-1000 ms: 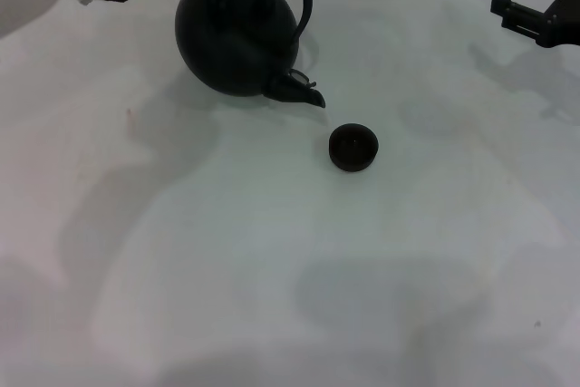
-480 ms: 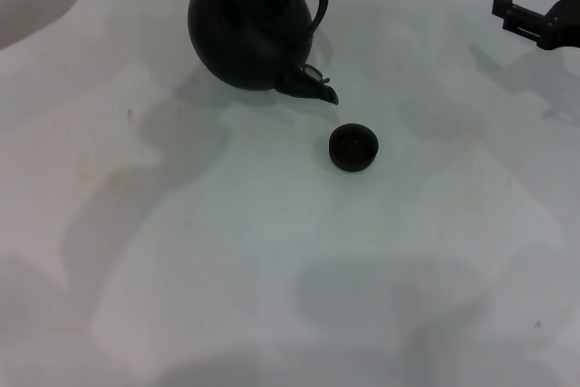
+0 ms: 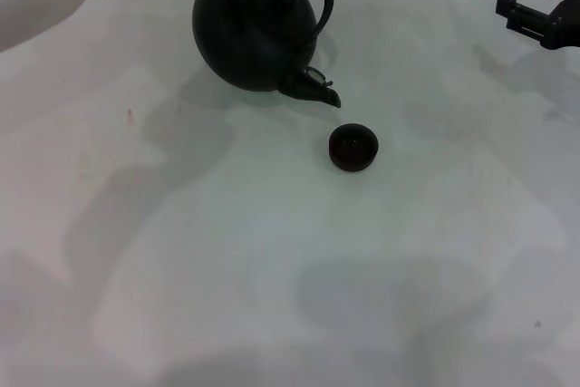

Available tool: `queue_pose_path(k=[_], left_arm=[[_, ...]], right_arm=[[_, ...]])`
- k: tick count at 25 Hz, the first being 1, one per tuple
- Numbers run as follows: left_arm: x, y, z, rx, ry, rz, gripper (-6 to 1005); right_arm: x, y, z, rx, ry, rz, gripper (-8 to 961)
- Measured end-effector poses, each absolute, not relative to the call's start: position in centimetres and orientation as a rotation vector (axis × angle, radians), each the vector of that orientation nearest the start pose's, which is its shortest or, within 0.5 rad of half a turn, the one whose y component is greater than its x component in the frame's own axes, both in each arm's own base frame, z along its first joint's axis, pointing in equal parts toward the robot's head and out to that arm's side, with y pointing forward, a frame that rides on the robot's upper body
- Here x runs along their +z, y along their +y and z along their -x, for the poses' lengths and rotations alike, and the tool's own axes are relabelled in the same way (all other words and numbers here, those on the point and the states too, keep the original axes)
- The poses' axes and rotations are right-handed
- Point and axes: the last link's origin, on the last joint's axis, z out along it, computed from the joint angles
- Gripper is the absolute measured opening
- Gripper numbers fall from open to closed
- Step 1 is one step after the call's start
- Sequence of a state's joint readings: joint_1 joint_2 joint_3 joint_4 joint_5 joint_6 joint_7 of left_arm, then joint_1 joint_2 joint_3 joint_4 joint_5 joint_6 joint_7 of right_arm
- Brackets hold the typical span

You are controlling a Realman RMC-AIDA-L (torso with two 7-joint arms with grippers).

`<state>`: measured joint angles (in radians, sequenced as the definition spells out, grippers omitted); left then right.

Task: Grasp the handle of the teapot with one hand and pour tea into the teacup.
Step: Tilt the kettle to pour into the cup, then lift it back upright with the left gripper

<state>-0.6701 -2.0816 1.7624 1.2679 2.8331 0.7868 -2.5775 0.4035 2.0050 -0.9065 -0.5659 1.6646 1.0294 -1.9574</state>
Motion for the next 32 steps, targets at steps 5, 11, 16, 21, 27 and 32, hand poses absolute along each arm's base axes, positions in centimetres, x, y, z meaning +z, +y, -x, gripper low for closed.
queue_pose_path(k=[5, 11, 16, 21, 27, 32], left_arm=[[-5.0, 41.7, 10.9, 0.269, -0.055, 2.339, 101], [-5.5, 41.7, 10.5, 0.295, -0.004, 2.352, 102], [-5.7, 41.8, 10.1, 0.302, 0.021, 2.356, 102], [-6.2, 41.8, 9.6, 0.321, 0.061, 2.367, 102], [-6.6, 41.8, 9.3, 0.340, 0.112, 2.375, 102], [-6.9, 41.6, 9.1, 0.353, 0.151, 2.380, 102]], right_arm=[[3.9, 36.2, -33.1, 0.570, 0.694, 2.135, 752], [4.2, 35.8, -33.6, 0.569, 0.706, 2.117, 752], [4.4, 35.5, -34.0, 0.570, 0.714, 2.101, 751], [4.4, 35.3, -34.2, 0.570, 0.712, 2.099, 753], [4.5, 35.1, -34.4, 0.570, 0.719, 2.093, 751], [4.5, 35.1, -34.5, 0.572, 0.721, 2.089, 752]])
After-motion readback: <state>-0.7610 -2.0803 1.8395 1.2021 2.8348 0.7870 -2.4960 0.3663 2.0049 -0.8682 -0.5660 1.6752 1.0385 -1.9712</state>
